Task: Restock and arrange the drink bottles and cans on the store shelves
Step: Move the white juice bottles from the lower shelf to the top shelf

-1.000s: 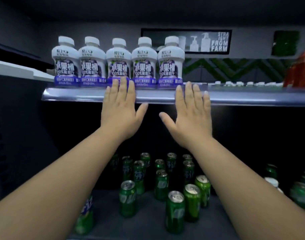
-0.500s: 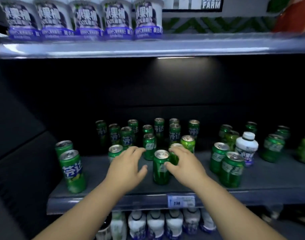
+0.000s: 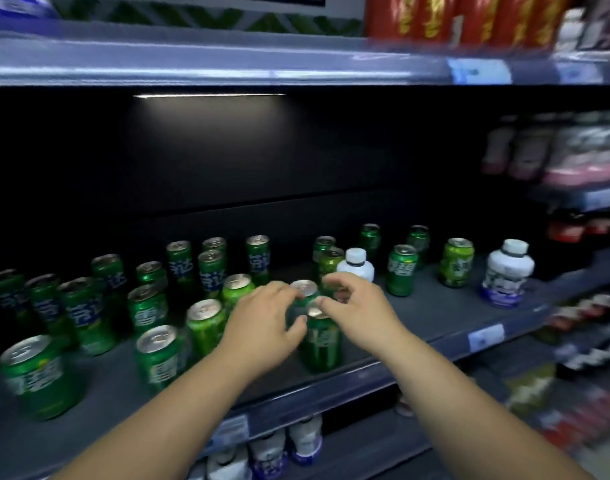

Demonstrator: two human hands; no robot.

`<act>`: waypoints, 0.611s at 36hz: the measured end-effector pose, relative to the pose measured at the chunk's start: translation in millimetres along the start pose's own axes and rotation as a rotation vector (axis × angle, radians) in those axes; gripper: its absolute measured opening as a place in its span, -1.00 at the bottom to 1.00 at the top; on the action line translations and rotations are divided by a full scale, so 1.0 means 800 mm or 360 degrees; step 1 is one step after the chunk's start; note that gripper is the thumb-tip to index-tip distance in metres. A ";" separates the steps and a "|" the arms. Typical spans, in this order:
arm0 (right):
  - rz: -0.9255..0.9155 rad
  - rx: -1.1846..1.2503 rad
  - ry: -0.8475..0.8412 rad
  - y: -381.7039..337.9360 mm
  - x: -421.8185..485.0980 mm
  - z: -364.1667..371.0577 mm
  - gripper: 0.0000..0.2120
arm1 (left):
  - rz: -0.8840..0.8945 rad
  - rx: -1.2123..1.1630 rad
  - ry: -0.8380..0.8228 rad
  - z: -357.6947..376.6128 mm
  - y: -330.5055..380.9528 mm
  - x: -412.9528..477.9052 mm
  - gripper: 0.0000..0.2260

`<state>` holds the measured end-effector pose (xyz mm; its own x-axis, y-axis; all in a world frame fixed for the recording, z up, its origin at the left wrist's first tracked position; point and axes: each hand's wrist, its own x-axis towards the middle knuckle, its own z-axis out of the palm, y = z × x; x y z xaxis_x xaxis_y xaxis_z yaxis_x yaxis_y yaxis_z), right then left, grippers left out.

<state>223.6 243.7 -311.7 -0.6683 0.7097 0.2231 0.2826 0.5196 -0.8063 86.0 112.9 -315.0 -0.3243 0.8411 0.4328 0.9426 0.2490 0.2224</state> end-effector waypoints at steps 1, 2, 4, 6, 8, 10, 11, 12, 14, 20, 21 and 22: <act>0.0032 -0.0016 0.0020 0.012 0.005 -0.016 -0.63 | 0.0008 -0.0020 0.0007 0.009 0.014 0.014 -0.55; 0.0055 -0.0019 0.0040 0.026 0.011 -0.032 -0.63 | 0.0011 -0.0033 0.0001 0.018 0.027 0.028 -0.54; 0.0099 -0.0021 0.0061 0.052 0.024 -0.061 -0.64 | 0.0015 -0.0037 -0.0037 0.032 0.053 0.057 -0.51; 0.0114 -0.0034 0.0081 0.079 0.039 -0.088 -0.63 | 0.0020 -0.0002 -0.0066 0.045 0.076 0.084 -0.46; 0.0126 -0.0067 0.0112 0.105 0.054 -0.112 -0.61 | -0.0020 -0.0004 -0.0085 0.054 0.096 0.108 -0.49; 0.0168 -0.0076 0.0131 0.129 0.066 -0.133 -0.60 | -0.0101 -0.0025 -0.0122 0.066 0.109 0.130 -0.56; 0.0190 -0.0073 0.0139 0.141 0.071 -0.142 -0.60 | -0.0144 -0.0028 -0.0146 0.072 0.113 0.141 -0.54; 0.0204 -0.0059 0.0146 0.154 0.076 -0.151 -0.61 | -0.0185 -0.0023 -0.0172 0.080 0.117 0.152 -0.50; 0.0223 -0.0025 0.0145 0.177 0.083 -0.165 -0.61 | -0.0286 0.0014 -0.0265 0.096 0.121 0.172 -0.37; 0.0212 0.0037 0.0064 0.223 0.098 -0.190 -0.65 | -0.0565 0.0139 -0.0417 0.135 0.125 0.206 -0.12; 0.0209 0.0041 0.0052 0.228 0.100 -0.193 -0.66 | -0.0581 0.0170 -0.0387 0.138 0.126 0.208 -0.16; 0.0205 0.0041 0.0042 0.232 0.101 -0.195 -0.67 | -0.0585 0.0206 -0.0346 0.140 0.127 0.210 -0.21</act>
<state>329.7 471.4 -357.5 -0.6092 0.7822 0.1306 0.3471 0.4111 -0.8429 136.0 333.3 -317.2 -0.6287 0.7633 0.1487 0.7743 0.5969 0.2102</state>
